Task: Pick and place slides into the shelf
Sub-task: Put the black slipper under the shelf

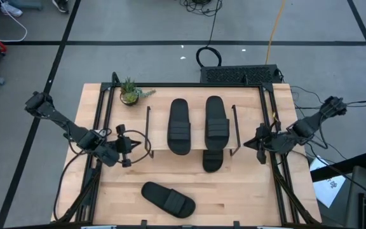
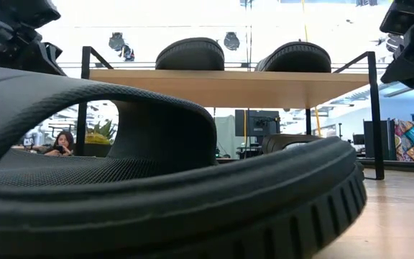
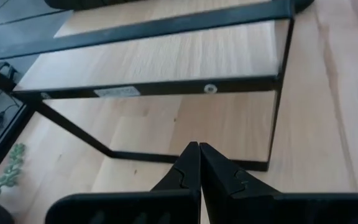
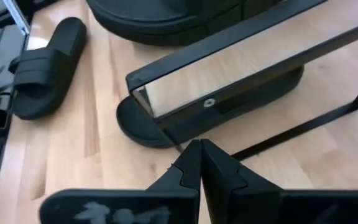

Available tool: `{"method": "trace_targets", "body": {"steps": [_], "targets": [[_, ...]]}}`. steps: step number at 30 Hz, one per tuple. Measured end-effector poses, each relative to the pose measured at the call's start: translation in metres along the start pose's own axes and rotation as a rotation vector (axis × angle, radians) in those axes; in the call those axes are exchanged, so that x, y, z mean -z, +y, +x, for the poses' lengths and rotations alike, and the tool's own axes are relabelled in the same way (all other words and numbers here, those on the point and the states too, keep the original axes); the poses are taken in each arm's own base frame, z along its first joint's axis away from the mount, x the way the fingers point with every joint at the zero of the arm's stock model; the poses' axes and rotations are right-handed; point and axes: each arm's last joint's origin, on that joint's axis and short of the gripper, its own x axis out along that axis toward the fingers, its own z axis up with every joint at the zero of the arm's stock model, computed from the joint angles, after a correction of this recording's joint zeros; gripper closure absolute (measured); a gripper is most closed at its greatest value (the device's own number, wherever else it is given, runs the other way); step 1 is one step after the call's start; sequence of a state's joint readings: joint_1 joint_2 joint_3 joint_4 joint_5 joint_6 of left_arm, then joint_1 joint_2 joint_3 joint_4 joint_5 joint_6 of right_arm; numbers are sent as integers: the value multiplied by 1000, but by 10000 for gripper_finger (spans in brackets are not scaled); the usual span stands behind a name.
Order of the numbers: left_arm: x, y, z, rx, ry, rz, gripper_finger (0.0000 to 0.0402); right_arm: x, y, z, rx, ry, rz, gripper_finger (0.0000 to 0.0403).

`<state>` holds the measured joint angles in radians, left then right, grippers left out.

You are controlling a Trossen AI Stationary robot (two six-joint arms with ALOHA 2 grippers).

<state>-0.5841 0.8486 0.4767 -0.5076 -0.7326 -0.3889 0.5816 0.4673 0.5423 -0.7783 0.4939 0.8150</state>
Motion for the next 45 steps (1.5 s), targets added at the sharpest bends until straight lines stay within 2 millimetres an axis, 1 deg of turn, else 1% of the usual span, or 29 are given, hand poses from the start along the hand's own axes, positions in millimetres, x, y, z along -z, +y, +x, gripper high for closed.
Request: {"method": "trace_targets", "body": {"steps": [3,6,13,15,20,23,29,32,34,37,41,43,45], "targets": [[3,-1,-2,4,18,33,401,1,-2,-4,-24,-7,-3,403],[6,-6,-6,37,13,47,401,2,-3,-9,-41,-31,-10,403],[12,-21,-20,170,5,-35,401,8,-3,-14,-79,-14,-58,403],[15,-27,-21,206,2,-38,401,9,-2,-15,-98,-4,-77,403],[19,-47,-17,280,-30,48,401,12,6,-16,-177,27,-155,403],[19,-58,-13,295,-53,131,401,13,19,-16,-267,31,-220,403],[12,-76,-11,342,-181,307,401,18,60,-16,-485,-36,-445,403],[4,-83,-14,443,-259,343,401,23,81,-18,-579,-104,-538,403],[-3,-86,-16,521,-312,337,401,24,95,-19,-617,-184,-608,403],[-10,-86,-17,556,-376,343,401,26,115,-18,-669,-319,-742,403],[-17,-82,-11,508,-411,388,401,25,134,-13,-672,-497,-884,403],[-23,-77,-5,469,-429,428,401,22,138,-7,-641,-557,-954,403],[-31,-71,1,455,-447,483,401,16,137,1,-600,-577,-1027,403]]}}
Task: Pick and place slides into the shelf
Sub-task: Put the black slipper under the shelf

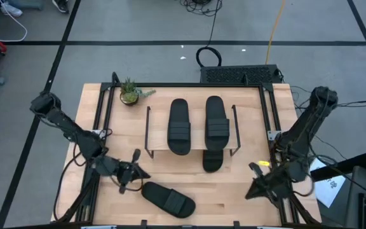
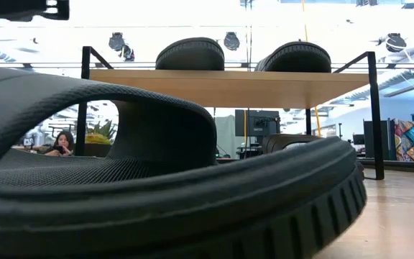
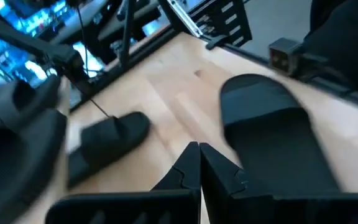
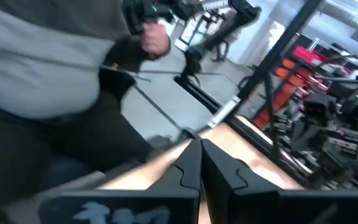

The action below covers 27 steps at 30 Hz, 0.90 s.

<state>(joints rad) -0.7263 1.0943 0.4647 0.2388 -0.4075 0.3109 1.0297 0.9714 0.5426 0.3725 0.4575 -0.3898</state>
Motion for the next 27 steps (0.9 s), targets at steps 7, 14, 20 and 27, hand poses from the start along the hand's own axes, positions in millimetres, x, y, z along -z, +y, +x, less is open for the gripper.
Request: {"method": "trace_targets", "body": {"steps": [7,14,20,27], "targets": [[13,58,5,-130,33,55,401,23,-63,-2,72,83,46,403],[0,75,-42,-215,-60,53,402,16,-92,-66,115,-17,86,403],[3,67,-77,-283,-132,-36,402,15,-85,-102,101,-121,100,403],[18,46,-84,-345,-77,-33,402,26,-74,-94,135,25,91,403]]}}
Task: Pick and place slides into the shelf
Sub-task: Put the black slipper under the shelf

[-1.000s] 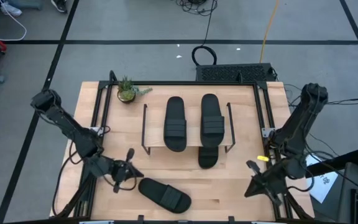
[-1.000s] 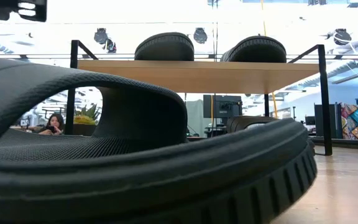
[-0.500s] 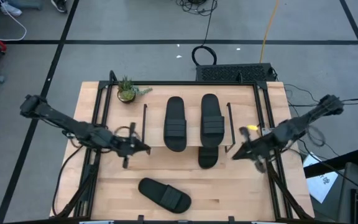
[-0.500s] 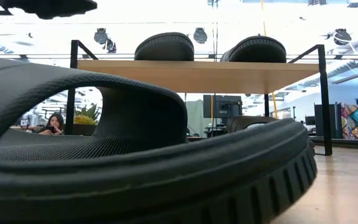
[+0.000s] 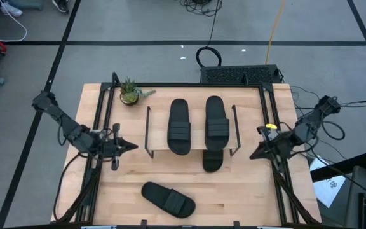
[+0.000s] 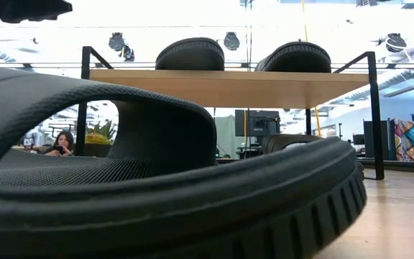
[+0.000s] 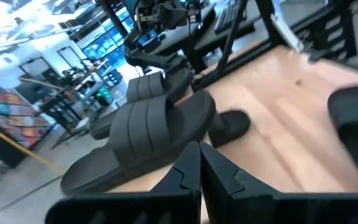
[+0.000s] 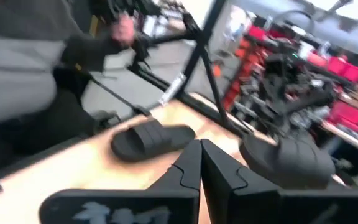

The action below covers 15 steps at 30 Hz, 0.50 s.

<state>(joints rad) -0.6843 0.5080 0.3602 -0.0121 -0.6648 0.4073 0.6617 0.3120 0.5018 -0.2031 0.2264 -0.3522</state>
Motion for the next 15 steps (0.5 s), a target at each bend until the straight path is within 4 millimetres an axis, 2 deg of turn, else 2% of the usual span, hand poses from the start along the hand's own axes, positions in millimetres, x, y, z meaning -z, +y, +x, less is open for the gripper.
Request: {"method": "trace_targets", "body": {"steps": [5,9,15], "targets": [[9,-6,-8,-34,-6,4,402,0,2,-4,47,14,-6,403],[24,-14,-6,52,-1,-75,402,-2,0,-8,77,-9,5,403],[43,-38,7,194,-26,-171,402,-3,-1,-9,85,-22,10,403]]}}
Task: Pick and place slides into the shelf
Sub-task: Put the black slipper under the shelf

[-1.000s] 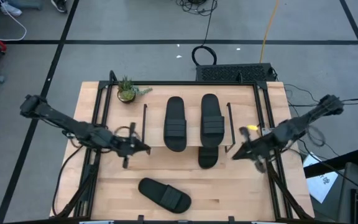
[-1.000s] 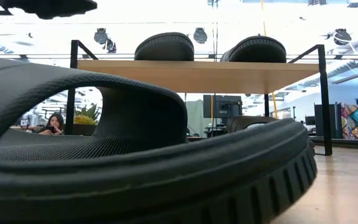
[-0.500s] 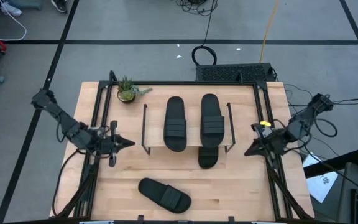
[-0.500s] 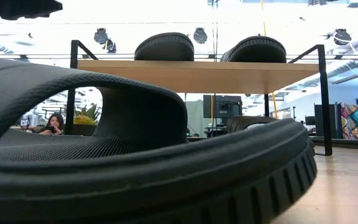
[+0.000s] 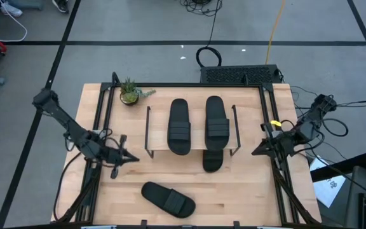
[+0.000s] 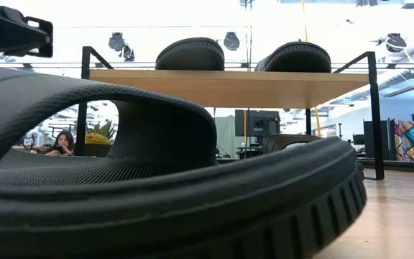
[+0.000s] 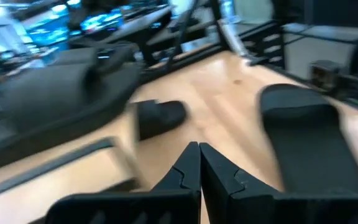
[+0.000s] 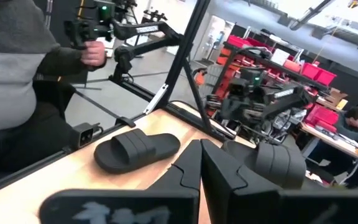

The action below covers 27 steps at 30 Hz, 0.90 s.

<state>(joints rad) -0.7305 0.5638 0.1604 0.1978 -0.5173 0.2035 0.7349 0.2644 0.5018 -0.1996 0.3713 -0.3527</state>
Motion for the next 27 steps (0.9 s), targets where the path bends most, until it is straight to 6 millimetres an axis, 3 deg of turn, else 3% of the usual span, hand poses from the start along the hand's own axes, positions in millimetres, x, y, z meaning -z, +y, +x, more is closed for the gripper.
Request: {"method": "trace_targets", "body": {"steps": [4,10,19,27], "targets": [[-1,-12,10,74,-33,-41,402,0,-2,-2,49,11,5,403],[-8,-29,31,159,66,-181,401,0,-4,-5,56,-2,37,403],[-15,-64,78,190,184,-76,401,0,-4,-5,54,-4,42,403],[-23,-69,105,154,207,-93,392,1,-3,-4,49,5,82,403]]}}
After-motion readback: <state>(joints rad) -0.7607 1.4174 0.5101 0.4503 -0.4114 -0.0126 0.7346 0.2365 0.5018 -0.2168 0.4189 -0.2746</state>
